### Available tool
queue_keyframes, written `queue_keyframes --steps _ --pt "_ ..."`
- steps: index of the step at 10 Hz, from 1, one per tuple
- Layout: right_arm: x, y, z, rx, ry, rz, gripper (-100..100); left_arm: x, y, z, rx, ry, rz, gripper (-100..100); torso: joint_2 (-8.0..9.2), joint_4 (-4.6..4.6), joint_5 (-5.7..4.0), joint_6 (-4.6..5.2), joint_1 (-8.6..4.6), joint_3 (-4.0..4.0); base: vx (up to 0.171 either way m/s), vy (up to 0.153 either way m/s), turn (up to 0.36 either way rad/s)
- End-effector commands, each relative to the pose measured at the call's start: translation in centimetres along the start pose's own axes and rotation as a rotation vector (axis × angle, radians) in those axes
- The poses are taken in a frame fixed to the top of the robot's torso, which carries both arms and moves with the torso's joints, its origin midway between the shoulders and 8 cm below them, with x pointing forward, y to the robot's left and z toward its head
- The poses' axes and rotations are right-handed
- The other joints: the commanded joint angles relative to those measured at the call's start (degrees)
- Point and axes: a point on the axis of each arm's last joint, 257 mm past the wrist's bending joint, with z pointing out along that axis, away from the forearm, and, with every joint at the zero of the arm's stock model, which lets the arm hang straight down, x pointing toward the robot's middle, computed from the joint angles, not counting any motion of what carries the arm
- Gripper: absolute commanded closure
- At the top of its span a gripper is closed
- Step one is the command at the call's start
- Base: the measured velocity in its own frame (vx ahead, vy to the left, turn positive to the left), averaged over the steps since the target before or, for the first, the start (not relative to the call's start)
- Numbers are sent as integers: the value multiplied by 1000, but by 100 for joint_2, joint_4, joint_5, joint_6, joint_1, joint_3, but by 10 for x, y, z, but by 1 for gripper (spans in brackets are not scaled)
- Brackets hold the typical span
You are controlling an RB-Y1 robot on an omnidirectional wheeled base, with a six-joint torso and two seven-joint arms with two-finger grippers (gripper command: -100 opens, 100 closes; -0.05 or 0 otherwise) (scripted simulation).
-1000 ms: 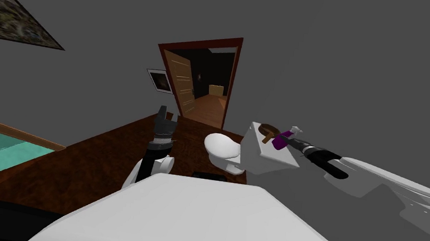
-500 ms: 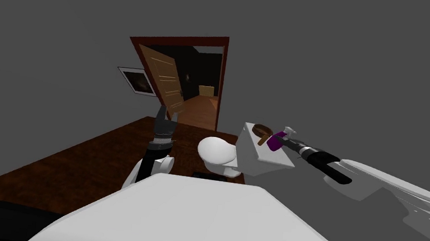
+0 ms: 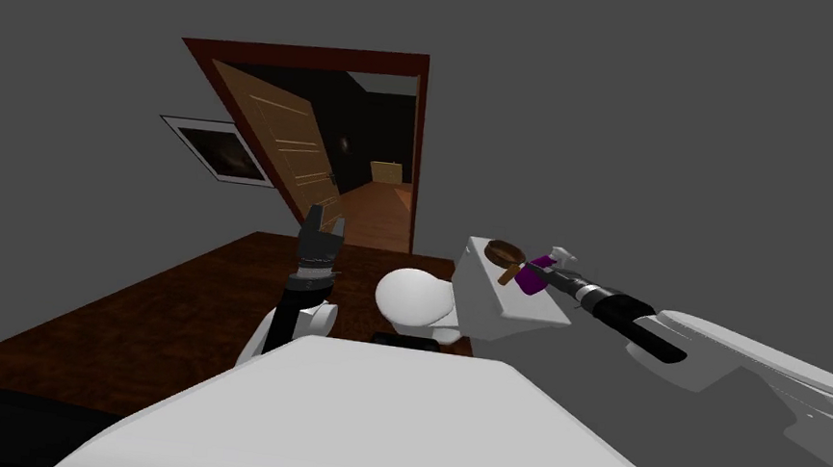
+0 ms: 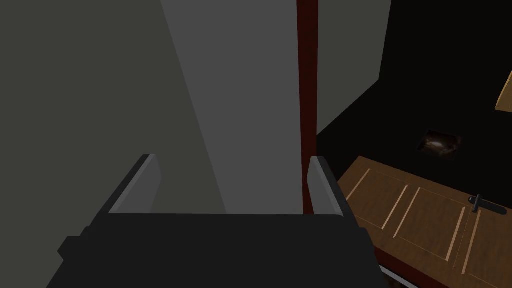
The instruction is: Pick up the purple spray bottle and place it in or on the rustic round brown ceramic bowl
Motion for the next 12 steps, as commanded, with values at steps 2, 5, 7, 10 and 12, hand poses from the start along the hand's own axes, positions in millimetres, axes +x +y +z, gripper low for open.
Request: queue_keyframes --steps 2,5,7,10,12 --pt "0 0 0 0 0 0 100 0 0 0 0 0 0 0 7 2 -1 0 -5 4 0 0 0" --pt "0 0 0 1 0 0 100 0 0 0 0 0 0 0 10 2 -3 0 -6 6 0 0 0" --pt "0 -7 0 22 0 8 100 0 0 0 0 0 0 0 10 2 -3 -1 -6 6 -23 -26 96" --pt "-2 -31 3 97 2 34 100 0 0 0 0 0 0 0 36 2 -16 -21 -28 17 -146 -49 318" --pt "-3 -48 5 147 1 51 100 0 0 0 0 0 0 0 47 4 -18 -17 -27 23 -191 -28 264"
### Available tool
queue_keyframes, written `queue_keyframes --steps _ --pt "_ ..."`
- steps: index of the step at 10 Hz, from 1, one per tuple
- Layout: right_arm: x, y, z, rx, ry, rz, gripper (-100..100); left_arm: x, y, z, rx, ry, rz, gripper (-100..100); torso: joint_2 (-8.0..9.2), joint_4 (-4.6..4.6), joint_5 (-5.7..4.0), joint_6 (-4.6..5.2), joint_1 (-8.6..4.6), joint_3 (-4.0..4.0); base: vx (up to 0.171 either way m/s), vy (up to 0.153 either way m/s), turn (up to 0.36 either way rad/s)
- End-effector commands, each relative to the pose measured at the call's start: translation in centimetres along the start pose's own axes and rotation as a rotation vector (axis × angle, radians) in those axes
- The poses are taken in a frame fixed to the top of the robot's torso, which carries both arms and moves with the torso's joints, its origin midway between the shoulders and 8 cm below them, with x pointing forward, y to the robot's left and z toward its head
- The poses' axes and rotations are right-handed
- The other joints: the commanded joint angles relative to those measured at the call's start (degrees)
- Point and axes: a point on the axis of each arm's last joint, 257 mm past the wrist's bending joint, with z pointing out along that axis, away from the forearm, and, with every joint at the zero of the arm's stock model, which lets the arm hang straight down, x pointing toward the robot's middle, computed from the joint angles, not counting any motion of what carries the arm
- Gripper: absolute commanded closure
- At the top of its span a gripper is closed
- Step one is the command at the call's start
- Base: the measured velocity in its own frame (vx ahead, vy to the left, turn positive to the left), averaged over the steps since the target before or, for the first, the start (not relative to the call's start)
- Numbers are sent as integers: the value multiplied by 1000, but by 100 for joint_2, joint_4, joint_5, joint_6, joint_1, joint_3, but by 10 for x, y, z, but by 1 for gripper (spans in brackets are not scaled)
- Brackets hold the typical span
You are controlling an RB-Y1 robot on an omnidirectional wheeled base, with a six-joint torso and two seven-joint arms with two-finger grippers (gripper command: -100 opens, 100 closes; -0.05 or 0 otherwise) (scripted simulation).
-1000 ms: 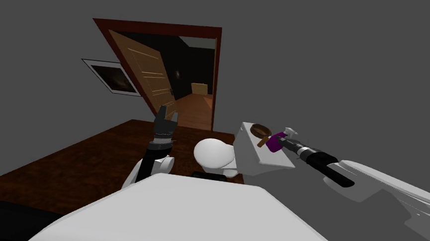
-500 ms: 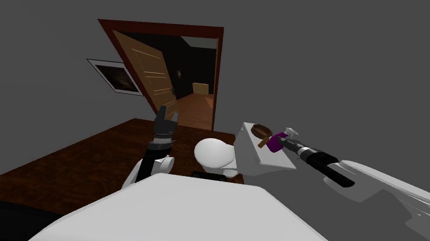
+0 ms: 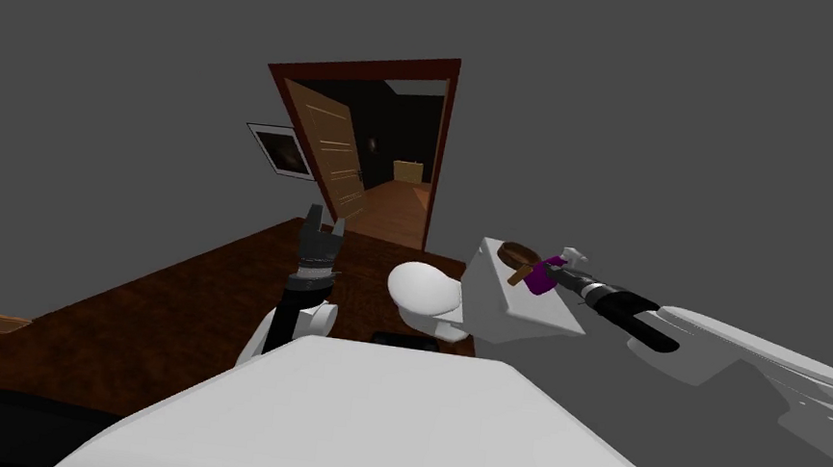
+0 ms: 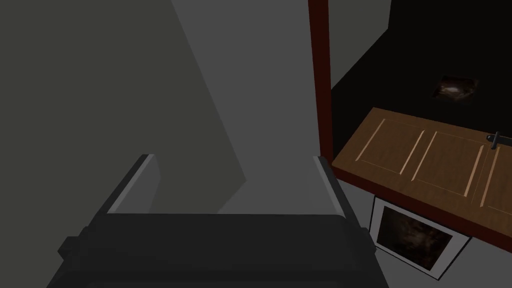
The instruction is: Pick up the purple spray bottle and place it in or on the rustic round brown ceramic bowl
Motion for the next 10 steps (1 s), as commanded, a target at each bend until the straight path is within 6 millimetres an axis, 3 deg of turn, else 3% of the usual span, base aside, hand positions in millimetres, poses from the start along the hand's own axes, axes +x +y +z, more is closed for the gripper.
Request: queue_keyframes --steps 1,4,5,6,7,10 --pt "0 -14 3 44 0 15 100 0 0 0 0 0 0 0 0 0 0 0 0 0 -205 -18 292" --pt "-4 -39 6 120 -2 39 100 0 0 0 0 0 0 0 -2 1 0 8 0 0 -181 -17 258" --pt "-2 -35 3 103 0 34 100 0 0 0 0 0 0 0 -4 0 0 -1 -1 -2 -85 -14 87" --pt "-2 -36 4 107 -1 35 0 0 0 0 0 0 0 0 -27 -3 1 14 0 -12 -13 -2 -15" --pt "-27 -34 6 106 -38 47 100 0 0 0 0 0 0 0 -48 -8 2 12 1 -25 -3 -9 -83" --pt "-66 -28 9 101 -96 68 100 0 0 0 0 0 0 0 -73 -10 6 8 6 -38 13 -6 -62"
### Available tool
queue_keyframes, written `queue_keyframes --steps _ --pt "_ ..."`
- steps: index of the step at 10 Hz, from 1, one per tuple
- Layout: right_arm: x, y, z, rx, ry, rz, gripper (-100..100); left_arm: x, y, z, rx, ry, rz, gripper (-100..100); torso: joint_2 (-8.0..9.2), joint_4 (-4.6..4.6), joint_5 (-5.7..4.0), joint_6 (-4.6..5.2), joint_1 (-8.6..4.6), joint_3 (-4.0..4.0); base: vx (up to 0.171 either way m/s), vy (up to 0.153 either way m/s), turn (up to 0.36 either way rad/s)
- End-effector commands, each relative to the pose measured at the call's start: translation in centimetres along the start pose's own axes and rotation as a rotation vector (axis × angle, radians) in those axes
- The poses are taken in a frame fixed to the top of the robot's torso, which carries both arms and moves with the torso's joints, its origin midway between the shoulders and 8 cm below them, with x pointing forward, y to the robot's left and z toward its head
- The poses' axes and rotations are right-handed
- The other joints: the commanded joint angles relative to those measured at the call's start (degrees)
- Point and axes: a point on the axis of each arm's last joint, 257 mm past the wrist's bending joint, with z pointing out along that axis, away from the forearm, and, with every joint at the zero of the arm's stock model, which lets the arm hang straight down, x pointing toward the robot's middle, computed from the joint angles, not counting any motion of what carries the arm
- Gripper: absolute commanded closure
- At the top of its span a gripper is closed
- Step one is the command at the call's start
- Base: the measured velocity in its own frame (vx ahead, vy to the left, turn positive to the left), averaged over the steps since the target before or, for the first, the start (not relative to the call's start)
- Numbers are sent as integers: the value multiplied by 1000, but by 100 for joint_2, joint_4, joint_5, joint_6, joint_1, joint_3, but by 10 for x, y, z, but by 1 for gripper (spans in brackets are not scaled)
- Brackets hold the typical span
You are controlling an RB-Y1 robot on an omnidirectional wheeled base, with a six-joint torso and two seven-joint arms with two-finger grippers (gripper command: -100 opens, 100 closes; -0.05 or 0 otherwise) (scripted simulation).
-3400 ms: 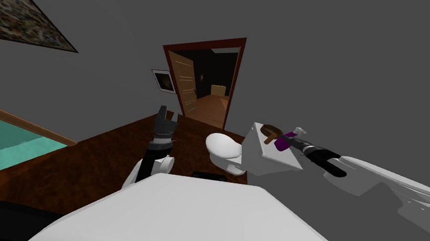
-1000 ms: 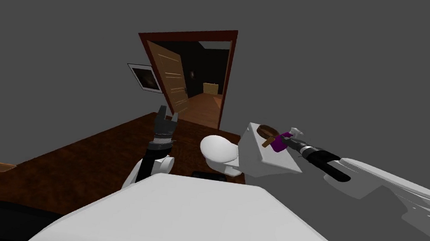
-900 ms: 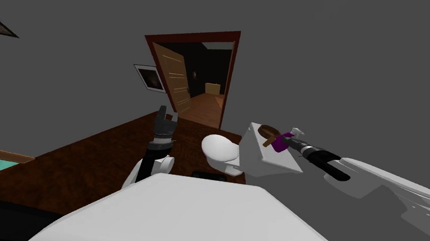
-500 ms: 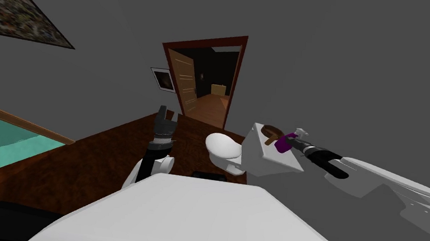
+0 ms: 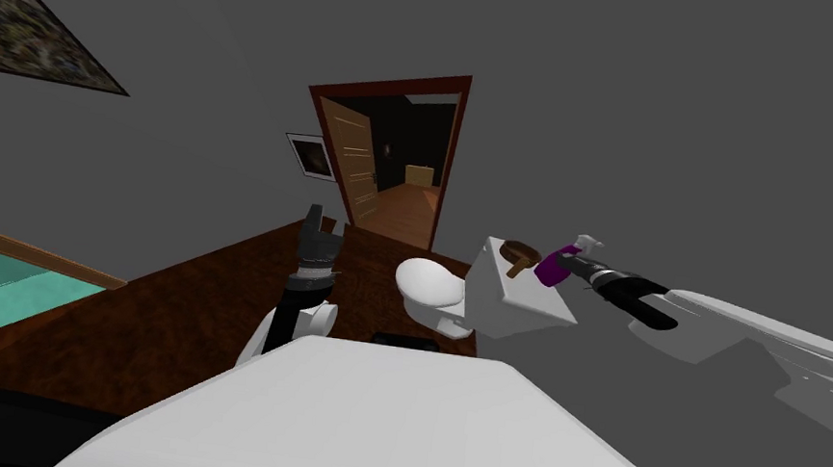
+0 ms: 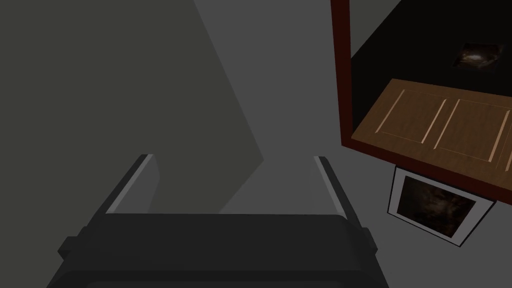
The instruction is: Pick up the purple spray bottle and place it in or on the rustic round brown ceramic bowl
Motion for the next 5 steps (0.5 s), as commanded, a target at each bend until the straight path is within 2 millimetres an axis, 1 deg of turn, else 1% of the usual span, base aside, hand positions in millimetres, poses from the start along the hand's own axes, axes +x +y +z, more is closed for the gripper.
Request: queue_keyframes --steps 1,4,5 --pt "-26 4 1 -5 -36 19 100 0 0 0 0 0 0 0 0 0 0 0 0 0 13 8 -62" --pt "-76 17 3 -18 -110 59 100 0 0 0 0 0 0 0 10 6 -3 2 5 7 4 12 -79" --pt "-76 17 3 -18 -110 59 100 0 0 0 0 0 0 0 12 9 0 -1 6 10 1 10 -13"
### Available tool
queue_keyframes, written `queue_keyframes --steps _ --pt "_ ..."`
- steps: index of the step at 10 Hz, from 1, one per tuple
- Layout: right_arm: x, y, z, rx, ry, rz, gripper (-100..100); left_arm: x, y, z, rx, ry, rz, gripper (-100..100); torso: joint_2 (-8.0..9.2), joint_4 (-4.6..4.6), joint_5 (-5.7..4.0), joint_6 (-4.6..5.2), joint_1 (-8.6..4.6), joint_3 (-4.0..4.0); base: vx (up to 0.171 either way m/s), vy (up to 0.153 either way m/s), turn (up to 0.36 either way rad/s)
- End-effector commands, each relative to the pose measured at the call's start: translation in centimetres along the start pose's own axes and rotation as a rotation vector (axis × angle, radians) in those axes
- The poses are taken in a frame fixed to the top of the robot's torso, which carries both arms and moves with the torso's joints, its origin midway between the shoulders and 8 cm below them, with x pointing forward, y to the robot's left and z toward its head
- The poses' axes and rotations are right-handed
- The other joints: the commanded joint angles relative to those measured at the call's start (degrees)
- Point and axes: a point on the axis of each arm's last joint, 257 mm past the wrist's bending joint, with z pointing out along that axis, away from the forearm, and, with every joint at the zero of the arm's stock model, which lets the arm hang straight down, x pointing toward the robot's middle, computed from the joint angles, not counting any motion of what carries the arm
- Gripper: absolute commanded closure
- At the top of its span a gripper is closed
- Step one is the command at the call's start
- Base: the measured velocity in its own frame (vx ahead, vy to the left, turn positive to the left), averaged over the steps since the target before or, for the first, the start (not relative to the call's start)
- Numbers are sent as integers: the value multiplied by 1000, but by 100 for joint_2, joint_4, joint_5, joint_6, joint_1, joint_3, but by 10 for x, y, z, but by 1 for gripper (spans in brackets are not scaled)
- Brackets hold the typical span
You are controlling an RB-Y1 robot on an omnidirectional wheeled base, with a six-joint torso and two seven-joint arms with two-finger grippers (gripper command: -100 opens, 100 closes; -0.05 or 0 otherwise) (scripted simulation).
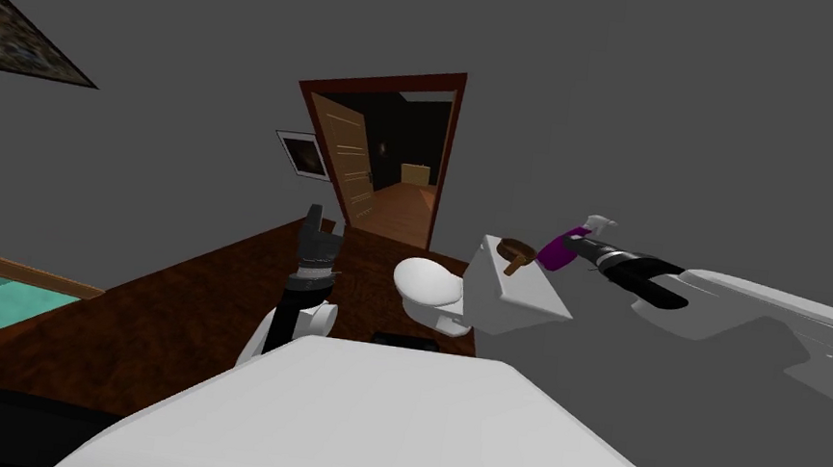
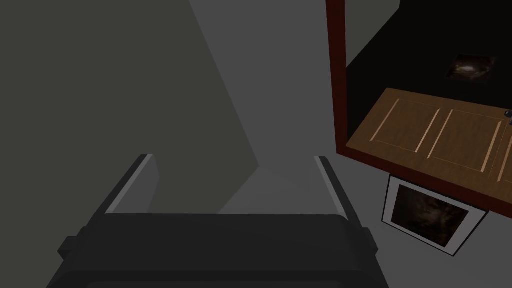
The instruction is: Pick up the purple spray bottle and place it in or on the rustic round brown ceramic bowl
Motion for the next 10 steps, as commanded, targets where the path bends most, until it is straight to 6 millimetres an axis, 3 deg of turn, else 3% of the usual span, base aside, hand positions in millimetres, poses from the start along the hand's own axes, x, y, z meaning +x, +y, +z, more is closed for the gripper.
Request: queue_keyframes --steps 1,2,3,5,6,7,10 --pt "-21 6 0 -7 -29 19 100 0 0 0 0 0 0 0 0 0 0 0 0 0 0 11 -41" --pt "-37 12 2 -14 -53 33 100 0 0 0 0 0 0 0 2 3 2 2 -1 3 -1 17 -89" --pt "-69 25 3 -29 -97 60 100 0 0 0 0 0 0 0 6 7 5 3 1 6 -1 24 -141" --pt "-69 25 3 -29 -97 60 100 0 0 0 0 0 0 0 11 8 3 -2 8 10 3 16 -27" --pt "-96 38 3 -45 -133 83 100 0 0 0 0 0 0 0 6 3 -2 -3 2 5 4 13 -89" --pt "-107 44 2 -54 -147 91 100 0 0 0 0 0 0 0 5 8 4 1 4 6 14 18 -101" --pt "-117 51 2 -62 -157 99 100 0 0 0 0 0 0 0 3 4 1 1 0 4 11 9 -31"
